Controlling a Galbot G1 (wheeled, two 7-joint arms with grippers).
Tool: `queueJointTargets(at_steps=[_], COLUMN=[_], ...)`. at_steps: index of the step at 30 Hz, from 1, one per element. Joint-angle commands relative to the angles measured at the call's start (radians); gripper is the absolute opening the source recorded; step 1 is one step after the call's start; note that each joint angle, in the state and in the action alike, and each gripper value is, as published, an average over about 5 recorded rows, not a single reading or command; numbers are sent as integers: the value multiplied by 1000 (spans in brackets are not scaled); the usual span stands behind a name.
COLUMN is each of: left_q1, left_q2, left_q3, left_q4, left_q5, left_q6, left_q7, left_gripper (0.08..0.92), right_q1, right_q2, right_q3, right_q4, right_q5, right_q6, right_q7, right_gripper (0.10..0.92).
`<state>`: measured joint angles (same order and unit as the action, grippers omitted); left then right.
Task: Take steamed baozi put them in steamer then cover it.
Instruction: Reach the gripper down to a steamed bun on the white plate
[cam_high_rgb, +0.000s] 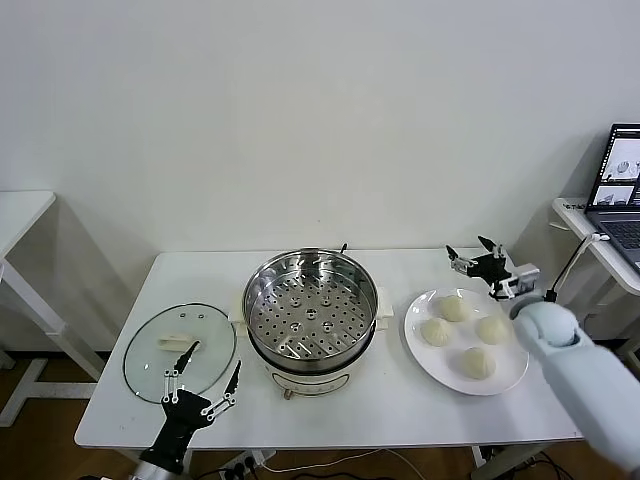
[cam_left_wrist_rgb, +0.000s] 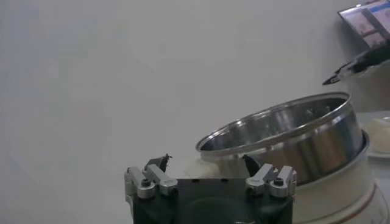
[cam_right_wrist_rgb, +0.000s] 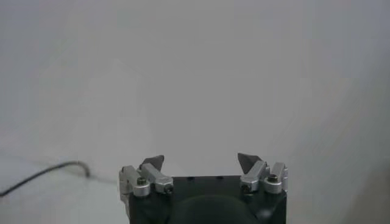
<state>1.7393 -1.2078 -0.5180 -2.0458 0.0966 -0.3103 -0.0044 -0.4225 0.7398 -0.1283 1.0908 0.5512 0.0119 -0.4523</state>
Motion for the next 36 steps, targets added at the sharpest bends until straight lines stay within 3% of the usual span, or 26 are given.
queueJointTargets(at_steps=[1, 6, 11, 24, 36], left_q1=[2, 3, 3, 10, 13], left_q2=[-3, -15, -29, -37, -37], left_q3=[1, 2, 5, -4, -12], left_q4=[0, 3, 5, 8, 17], left_q5=[3, 8, 16, 20, 18], left_q6=[-1, -4, -8, -19, -28], left_q7=[1, 1, 0, -3, -4], left_gripper=[823, 823, 823, 823, 823], right_q1=[326, 447, 515, 502, 477], right_q2=[-66, -50, -16, 139, 287], right_q3=[-279, -387, -456, -469, -428], right_q4=[-227, -239, -246, -390, -525], right_q5=[-192, -384, -571, -784, -894], right_q6=[7, 32, 58, 131, 176], right_q7=[-520, -778, -868, -781, -741], right_gripper=[823, 823, 823, 823, 823])
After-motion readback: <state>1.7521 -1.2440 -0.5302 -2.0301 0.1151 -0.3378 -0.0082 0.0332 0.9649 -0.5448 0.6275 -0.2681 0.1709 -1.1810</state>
